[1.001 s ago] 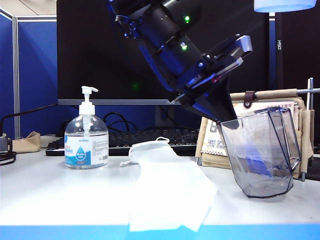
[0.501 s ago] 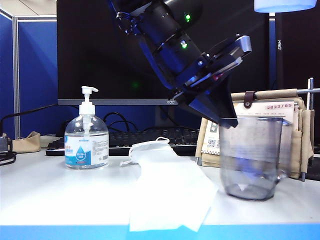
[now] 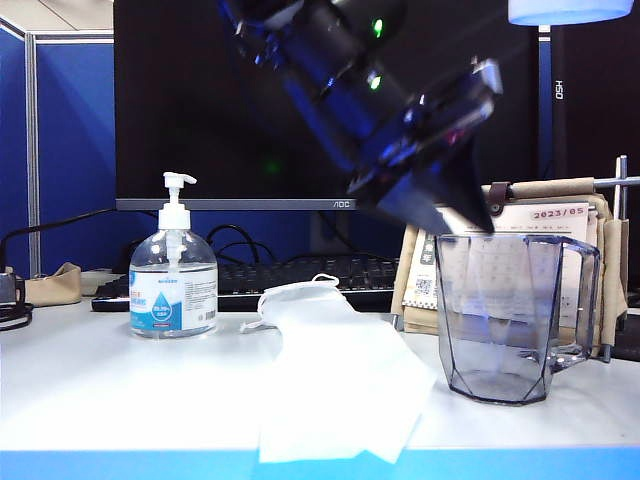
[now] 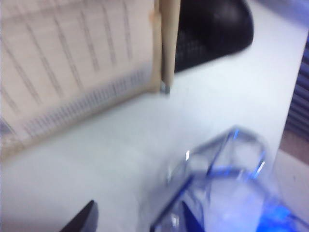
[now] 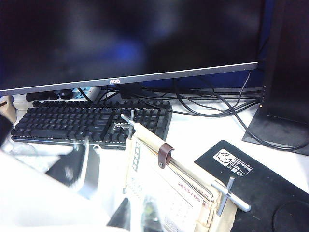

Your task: Swap the positions of the transparent plastic cup and the white ceramic cup.

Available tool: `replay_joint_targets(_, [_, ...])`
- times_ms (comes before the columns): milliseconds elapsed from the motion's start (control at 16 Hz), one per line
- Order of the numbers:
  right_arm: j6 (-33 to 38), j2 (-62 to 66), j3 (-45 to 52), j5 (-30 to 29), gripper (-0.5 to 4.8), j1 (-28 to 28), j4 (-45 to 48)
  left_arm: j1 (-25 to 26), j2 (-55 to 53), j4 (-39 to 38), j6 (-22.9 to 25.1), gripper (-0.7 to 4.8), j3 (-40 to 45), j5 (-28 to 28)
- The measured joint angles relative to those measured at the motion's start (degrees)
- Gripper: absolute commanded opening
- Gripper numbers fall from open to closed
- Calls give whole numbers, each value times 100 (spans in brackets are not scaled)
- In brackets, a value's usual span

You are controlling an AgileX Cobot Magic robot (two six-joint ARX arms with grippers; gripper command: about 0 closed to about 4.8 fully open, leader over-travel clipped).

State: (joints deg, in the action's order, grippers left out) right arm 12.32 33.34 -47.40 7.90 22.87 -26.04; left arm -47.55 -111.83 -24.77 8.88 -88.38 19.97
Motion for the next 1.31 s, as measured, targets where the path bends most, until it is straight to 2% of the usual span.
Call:
replay_joint_targets(188, [-2, 0, 0, 0, -6, 0, -2, 0, 13, -221, -7, 230, -811, -11])
replay_joint_targets(250, [-2, 0, 0, -4, -6, -2, -2, 0, 13, -503, 94, 245, -1082, -177])
replay_joint_targets(313, [-2, 0, 0, -35, -6, 0, 0, 13, 42, -846, 352, 246, -1364, -603])
replay_joint_targets(375, [-2, 4, 0, -107, -6, 2, -2, 68, 247, -1211, 717, 246, -1512, -1410])
replay_joint_targets(438, [0, 15, -2, -216, -6, 2, 2, 251, 588, -1482, 909, 246, -1510, -1915])
replay_joint_targets(563, [2, 109, -2, -507, -6, 7, 4, 734, 1130, -1650, 898, 246, -1512, -2330])
replay_joint_targets(626, [11, 245, -2, -776, -6, 22, 31, 1213, 1644, -1733, 684, 245, -1510, -2389])
replay_joint_targets(751, [15, 518, 0, -1220, -6, 81, 223, 1740, 2422, -1912, 446, 237, -1510, -2391])
replay_joint_targets(813, [20, 780, 0, -1438, -6, 293, 483, 2046, 3158, -1928, 437, 235, -1512, -2415])
replay_joint_targets(876, [17, 1106, -2, -1567, -6, 634, 933, 2284, 3888, -1945, 494, 206, -1512, -2400])
replay_joint_targets(939, [20, 1355, -2, -1598, -6, 903, 1281, 2371, 4428, -1921, 533, 180, -1523, -2450])
replay_joint_targets(1064, [22, 2041, -2, -1687, -6, 1541, 2118, 2365, 5455, -2004, 616, 173, -1521, -2691])
replay_joint_targets(1126, [22, 2350, -2, -1720, -6, 1814, 2433, 2363, 5860, -2184, 721, 172, -1521, -2776])
replay_joint_targets(1251, [17, 3268, -334, -1805, -6, 2354, 2791, 2367, 6704, -2870, 721, 85, -1528, -3029])
replay_joint_targets(1314, [4, 3709, -656, -1943, -6, 2511, 2806, 2367, 6990, -3289, 713, 79, -1512, -3136])
